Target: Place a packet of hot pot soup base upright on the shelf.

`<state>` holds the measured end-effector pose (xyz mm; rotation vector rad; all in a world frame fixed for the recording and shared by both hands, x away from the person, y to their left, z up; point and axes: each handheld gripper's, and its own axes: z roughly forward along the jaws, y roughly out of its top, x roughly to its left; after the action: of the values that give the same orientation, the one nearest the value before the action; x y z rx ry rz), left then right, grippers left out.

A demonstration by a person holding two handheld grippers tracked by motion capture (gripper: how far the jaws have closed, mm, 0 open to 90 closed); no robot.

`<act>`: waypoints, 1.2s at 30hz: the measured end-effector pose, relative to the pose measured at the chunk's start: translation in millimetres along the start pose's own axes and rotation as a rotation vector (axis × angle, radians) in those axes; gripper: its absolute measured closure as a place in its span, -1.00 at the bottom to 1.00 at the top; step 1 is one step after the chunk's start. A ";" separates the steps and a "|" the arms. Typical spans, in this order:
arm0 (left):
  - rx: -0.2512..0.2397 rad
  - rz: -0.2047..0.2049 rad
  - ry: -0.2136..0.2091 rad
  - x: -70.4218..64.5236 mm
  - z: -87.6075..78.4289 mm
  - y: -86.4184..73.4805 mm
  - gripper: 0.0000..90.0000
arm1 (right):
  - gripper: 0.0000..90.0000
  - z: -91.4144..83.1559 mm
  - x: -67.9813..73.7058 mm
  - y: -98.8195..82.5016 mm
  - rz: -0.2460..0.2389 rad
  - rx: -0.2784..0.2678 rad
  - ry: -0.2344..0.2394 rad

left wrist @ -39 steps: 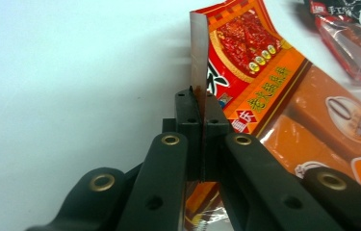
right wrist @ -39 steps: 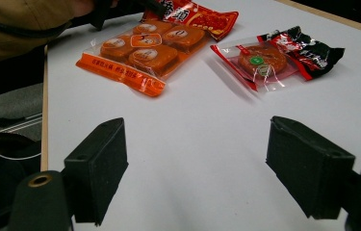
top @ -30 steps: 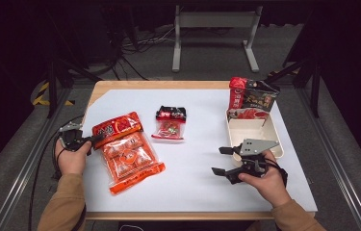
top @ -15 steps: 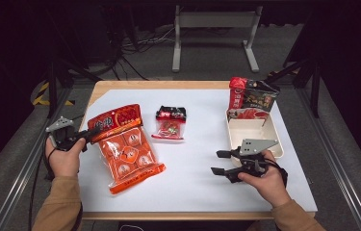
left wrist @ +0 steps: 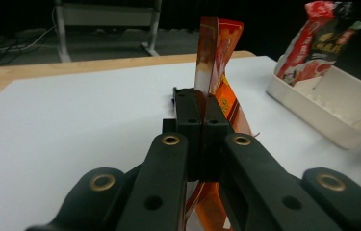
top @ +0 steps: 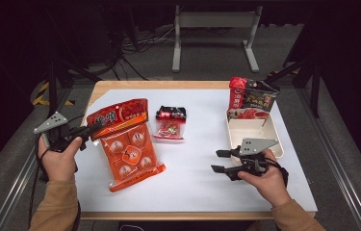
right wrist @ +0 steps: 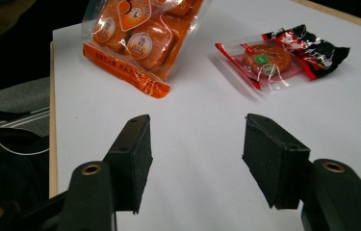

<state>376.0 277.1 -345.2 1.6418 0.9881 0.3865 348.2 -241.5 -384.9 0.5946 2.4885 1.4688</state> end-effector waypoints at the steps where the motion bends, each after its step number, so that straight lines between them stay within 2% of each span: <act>1: -0.004 0.014 -0.012 -5.5 -2.1 3.2 1.00 | -0.03 -0.1 0.2 0.4 -0.006 0.000 -0.004; 5: -0.030 0.051 -0.049 -19.4 -7.0 11.0 1.00 | -0.07 -0.2 0.6 1.9 -0.011 -0.001 -0.014; 10: -0.040 0.114 -0.105 -35.6 -11.7 19.7 1.00 | -0.08 -1.3 1.1 3.2 -0.003 -0.010 -0.009; 15: -0.050 0.141 -0.142 -45.3 -14.4 23.4 1.00 | -0.10 -2.6 2.8 5.4 -0.003 -0.018 -0.005; 17: -0.056 0.162 -0.174 -54.7 -16.3 26.6 1.00 | -0.11 -3.2 4.0 6.6 0.000 -0.021 -0.004; 18: -0.056 0.162 -0.174 -54.7 -16.3 26.6 1.00 | -0.11 -3.2 4.0 6.6 0.000 -0.021 -0.004; 20: -0.059 0.187 -0.201 -60.6 -17.6 29.1 1.00 | -0.11 -3.4 5.8 7.9 -0.004 -0.026 0.000; 21: -0.060 0.188 -0.216 -64.4 -18.0 29.9 1.00 | -0.12 -3.4 6.4 8.5 -0.005 -0.027 0.004; 24: -0.063 0.211 -0.234 -71.8 -18.4 32.0 1.00 | -0.16 -2.9 8.7 11.2 -0.003 -0.030 0.010; 31: -0.062 0.318 -0.284 -102.0 -21.7 38.7 1.00 | -0.19 -2.2 13.5 15.8 -0.022 -0.043 0.017; 36: -0.064 0.335 -0.299 -110.9 -21.5 40.1 1.00 | -0.21 -1.7 15.3 18.6 -0.025 -0.051 0.020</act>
<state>311.0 204.9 -274.9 1.7479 0.4738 0.3769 338.2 -228.3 -367.3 0.5400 2.4558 1.5320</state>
